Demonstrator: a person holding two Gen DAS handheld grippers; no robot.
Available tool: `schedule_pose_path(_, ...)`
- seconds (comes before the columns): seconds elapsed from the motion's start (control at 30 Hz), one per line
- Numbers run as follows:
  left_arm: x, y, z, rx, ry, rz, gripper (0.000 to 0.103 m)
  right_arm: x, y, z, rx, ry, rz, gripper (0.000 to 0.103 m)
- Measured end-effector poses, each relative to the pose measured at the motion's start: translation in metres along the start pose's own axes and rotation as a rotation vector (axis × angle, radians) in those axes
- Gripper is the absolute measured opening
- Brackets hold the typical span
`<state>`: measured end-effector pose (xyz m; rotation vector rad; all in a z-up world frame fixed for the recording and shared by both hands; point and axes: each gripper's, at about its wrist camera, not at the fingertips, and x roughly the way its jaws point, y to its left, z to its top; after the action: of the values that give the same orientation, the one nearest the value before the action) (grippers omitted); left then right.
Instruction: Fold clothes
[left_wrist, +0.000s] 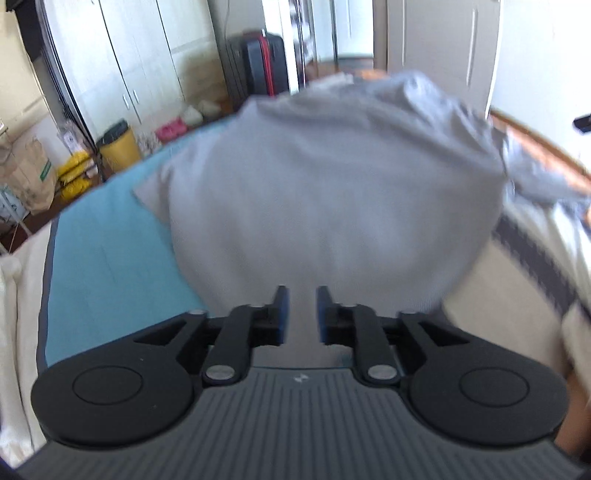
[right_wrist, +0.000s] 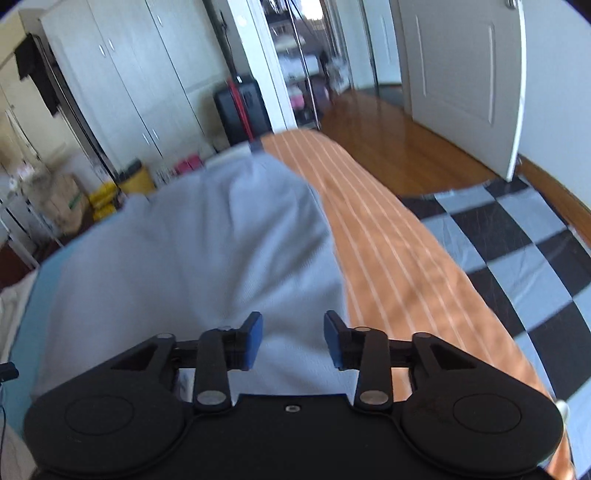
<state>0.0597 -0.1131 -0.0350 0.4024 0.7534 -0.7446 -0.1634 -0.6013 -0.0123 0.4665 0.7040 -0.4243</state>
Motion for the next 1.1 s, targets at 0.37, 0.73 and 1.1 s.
schedule_pose_path(0.37, 0.103, 0.075, 0.106, -0.315, -0.015, -0.015, 0.046, 0.122, 0.125, 0.077, -0.164, 0.031, 0.163, 0.067)
schedule_pose_path(0.73, 0.206, 0.077, 0.082, -0.174, 0.048, 0.101, 0.046, 0.241, 0.128, 0.11, -0.201, 0.057, -0.041, 0.067)
schedule_pose_path(1.1, 0.238, 0.051, 0.148, -0.237, 0.016, 0.025, 0.046, 0.347, 0.113, 0.192, -0.309, 0.14, -0.099, 0.091)
